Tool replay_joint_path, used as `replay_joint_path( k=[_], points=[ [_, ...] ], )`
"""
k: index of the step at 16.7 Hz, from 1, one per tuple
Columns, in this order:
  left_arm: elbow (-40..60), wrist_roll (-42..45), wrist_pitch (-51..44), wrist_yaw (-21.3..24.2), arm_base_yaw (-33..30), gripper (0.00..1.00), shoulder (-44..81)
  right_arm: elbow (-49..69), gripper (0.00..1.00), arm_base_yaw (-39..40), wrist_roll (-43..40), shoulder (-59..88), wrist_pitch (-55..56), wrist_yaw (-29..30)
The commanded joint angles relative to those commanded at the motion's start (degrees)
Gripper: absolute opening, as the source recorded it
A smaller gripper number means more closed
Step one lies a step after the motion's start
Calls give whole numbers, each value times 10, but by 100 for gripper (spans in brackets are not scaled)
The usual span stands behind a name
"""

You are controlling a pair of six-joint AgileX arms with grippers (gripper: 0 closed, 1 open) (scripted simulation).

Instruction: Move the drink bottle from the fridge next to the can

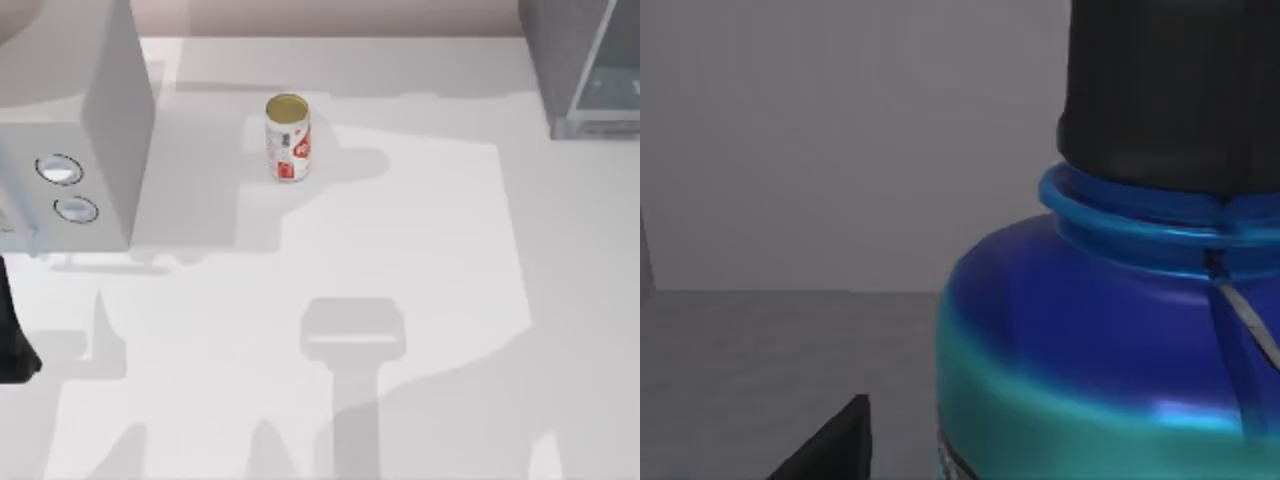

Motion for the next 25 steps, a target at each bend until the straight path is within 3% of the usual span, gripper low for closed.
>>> replay_joint_path(
  k=[7,20,25],
  points=[
    [0,0,0,0,0,100,0,51,100,5,0,24,-28,5],
    [0,0,0,0,0,100,0,51,2,5,0,24,-28,5],
    [0,0,0,0,0,100,0,51,0,5,0,24,-28,5]
  ],
)
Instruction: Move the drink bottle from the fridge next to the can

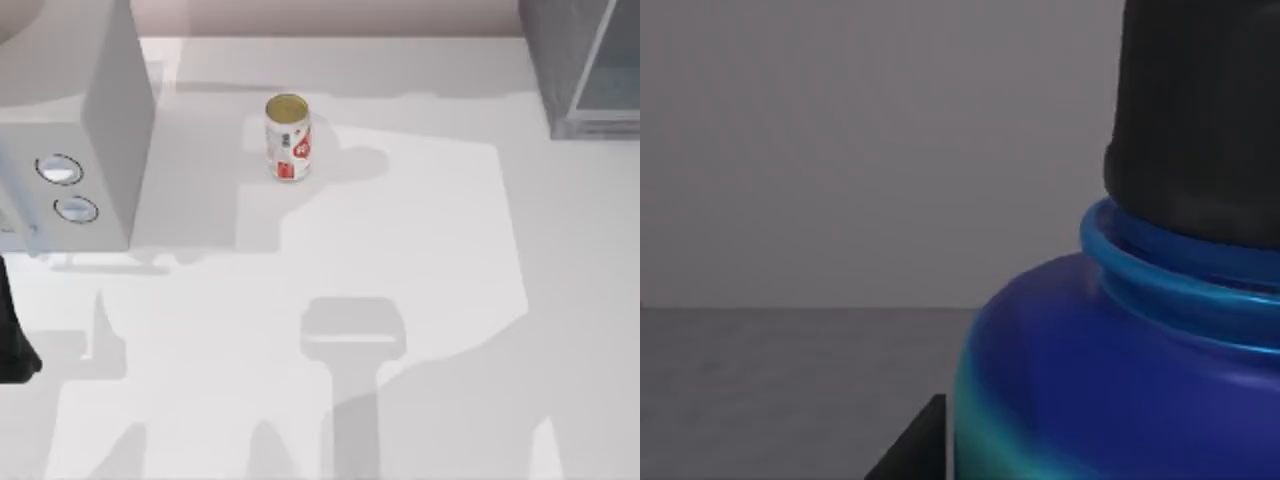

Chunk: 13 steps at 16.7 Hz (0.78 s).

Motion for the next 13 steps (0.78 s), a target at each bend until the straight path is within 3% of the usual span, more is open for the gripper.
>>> replay_joint_path(
  k=[13],
  points=[
    [0,0,0,0,0,100,0,13,0,-2,2,-72,-83,-1]
  ],
)
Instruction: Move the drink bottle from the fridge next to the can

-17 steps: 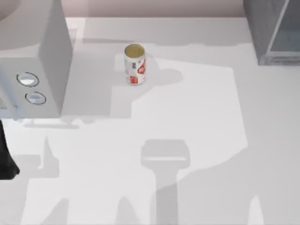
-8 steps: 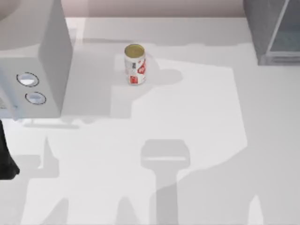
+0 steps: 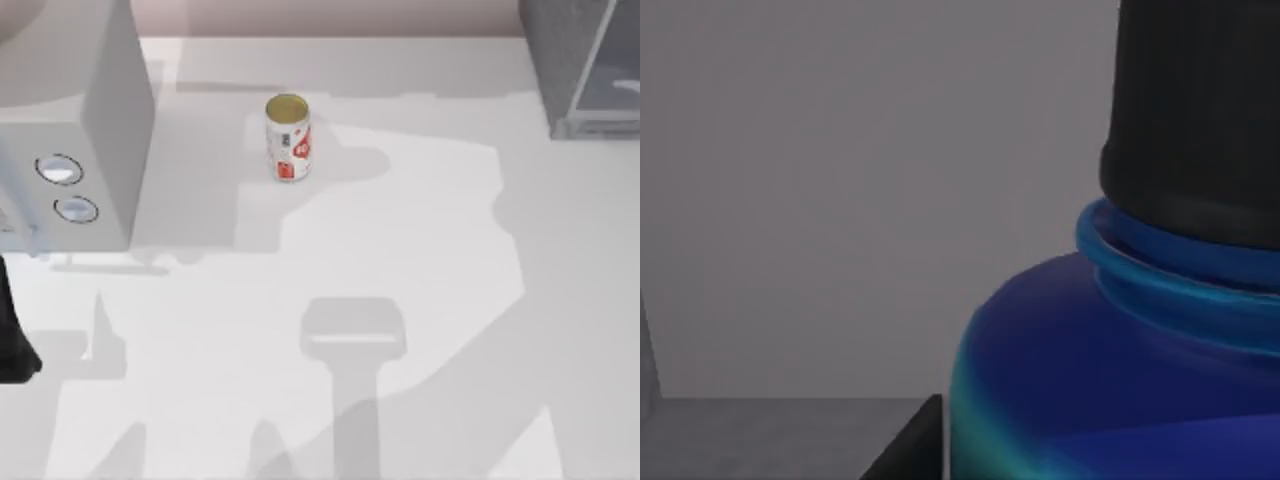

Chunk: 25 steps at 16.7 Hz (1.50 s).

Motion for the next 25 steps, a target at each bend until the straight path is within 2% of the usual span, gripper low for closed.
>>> replay_joint_path(
  k=[6,13,16,23,25],
  points=[
    [0,0,0,0,0,100,0,-44,0,-7,1,-18,16,-7],
    [0,0,0,0,0,100,0,-291,0,-38,2,-153,111,-43],
    [0,0,0,0,0,100,0,-358,0,-49,2,-204,145,-53],
    [0,0,0,0,0,100,0,-370,0,-48,3,-213,153,-54],
    [0,0,0,0,0,100,0,-351,0,-29,3,-194,160,-36]
  ],
)
